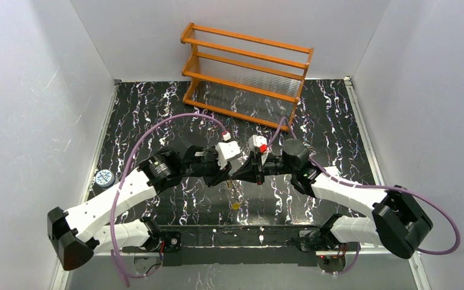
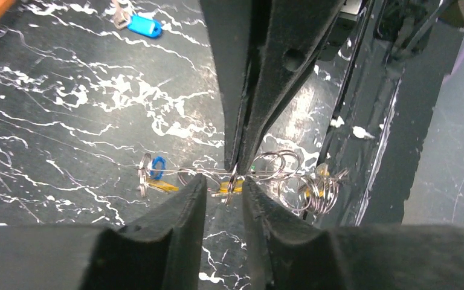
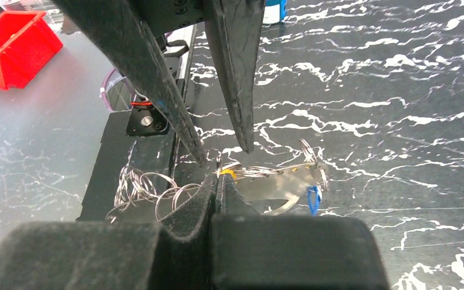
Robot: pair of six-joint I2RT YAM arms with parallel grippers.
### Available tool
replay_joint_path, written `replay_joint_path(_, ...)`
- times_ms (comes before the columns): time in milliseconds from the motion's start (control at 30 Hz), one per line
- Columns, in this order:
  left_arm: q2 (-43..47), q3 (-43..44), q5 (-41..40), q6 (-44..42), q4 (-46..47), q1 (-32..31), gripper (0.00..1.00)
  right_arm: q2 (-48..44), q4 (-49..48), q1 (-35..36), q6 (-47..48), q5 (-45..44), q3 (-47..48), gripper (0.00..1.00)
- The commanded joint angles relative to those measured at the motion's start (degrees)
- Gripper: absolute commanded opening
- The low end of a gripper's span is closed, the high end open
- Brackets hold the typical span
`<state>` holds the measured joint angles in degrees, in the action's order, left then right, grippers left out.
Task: Put the keys on the keyring
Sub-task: Adjust the key on the keyring.
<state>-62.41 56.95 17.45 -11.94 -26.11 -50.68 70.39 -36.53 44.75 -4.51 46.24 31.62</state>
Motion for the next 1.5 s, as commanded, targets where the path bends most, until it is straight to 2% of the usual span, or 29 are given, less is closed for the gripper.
replay_joint_path(0,6.4,-3.2,-2.9,1.4,6.1,-0.3,0.30,-5.4,-1.3,0.3,3.0,-2.8,0.0,0.01)
replay_joint_path(167,13.7,-10.3,-2.7,2.3,16.0,-0.2,0.36,-9.0,-2.6,0.2,3.2,-2.1,-2.0,0.01)
replay_joint_path(500,22.5,-22.9,6.1,2.4,33.4,-0.3,0.34,-11.4,-5.0,0.1,2.7,2.8,-2.5,0.01)
replay_joint_path(567,22.7,-23.7,6.9,2.6,34.3,-0.2,0.32,-11.5,-5.3,0.1,2.6,3.2,-2.2,0.01)
replay_joint_path(767,21.2,-24.1,7.7,3.1,34.0,-0.2,0.17,-11.3,-5.2,0.1,2.0,3.3,-1.7,0.01)
replay_joint_path(900,19.7,-23.9,8.7,2.9,33.5,-0.3,0.00,-11.4,-5.5,0.1,1.6,3.0,-1.5,0.01)
replay_joint_path(1333,18.6,-26.0,8.3,4.2,33.8,-0.2,0.00,-11.7,-9.2,0.1,-1.7,2.6,-0.9,0.01)
replay_joint_path(1467,19.0,-27.7,7.9,4.8,36.0,-0.3,0.10,-11.8,-10.0,0.1,-2.7,2.9,-0.6,0.01)
